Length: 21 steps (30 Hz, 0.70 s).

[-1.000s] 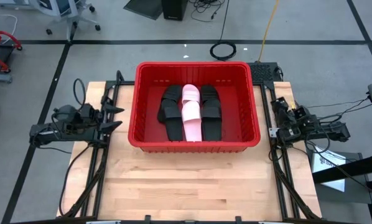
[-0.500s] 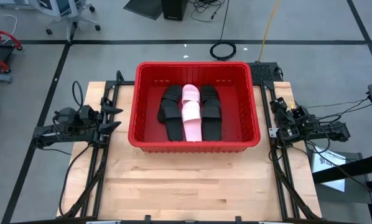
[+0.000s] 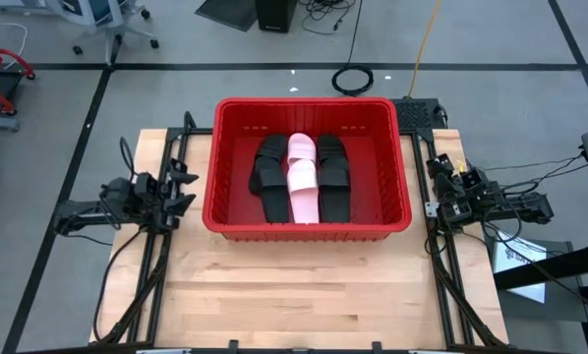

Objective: Pick and place slides into bin
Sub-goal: Return to Home Position

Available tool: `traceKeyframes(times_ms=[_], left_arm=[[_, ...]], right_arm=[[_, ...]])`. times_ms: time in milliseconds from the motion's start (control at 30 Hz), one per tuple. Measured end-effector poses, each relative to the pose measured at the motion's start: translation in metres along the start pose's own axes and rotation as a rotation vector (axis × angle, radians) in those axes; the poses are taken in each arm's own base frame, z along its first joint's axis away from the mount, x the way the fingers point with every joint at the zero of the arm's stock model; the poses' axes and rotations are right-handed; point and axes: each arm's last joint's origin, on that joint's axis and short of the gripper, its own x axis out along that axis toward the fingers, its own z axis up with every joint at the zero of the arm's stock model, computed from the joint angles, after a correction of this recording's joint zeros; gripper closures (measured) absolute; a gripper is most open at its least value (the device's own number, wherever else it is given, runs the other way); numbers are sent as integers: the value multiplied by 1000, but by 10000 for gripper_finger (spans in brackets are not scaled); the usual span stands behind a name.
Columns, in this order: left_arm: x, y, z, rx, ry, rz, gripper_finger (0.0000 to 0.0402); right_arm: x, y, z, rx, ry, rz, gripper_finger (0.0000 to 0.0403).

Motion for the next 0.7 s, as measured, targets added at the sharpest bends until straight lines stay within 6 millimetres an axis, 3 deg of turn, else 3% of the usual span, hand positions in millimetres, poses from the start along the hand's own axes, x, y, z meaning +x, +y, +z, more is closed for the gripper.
traceKeyframes(times_ms=[267,700], left_arm=[[-4,0,-15,22,7,0,160],[-4,0,-19,4,50,0,160]], right_arm=[[0,0,0,-1,0,-1,238],[-1,-2,-12,-119,125,-10,238]])
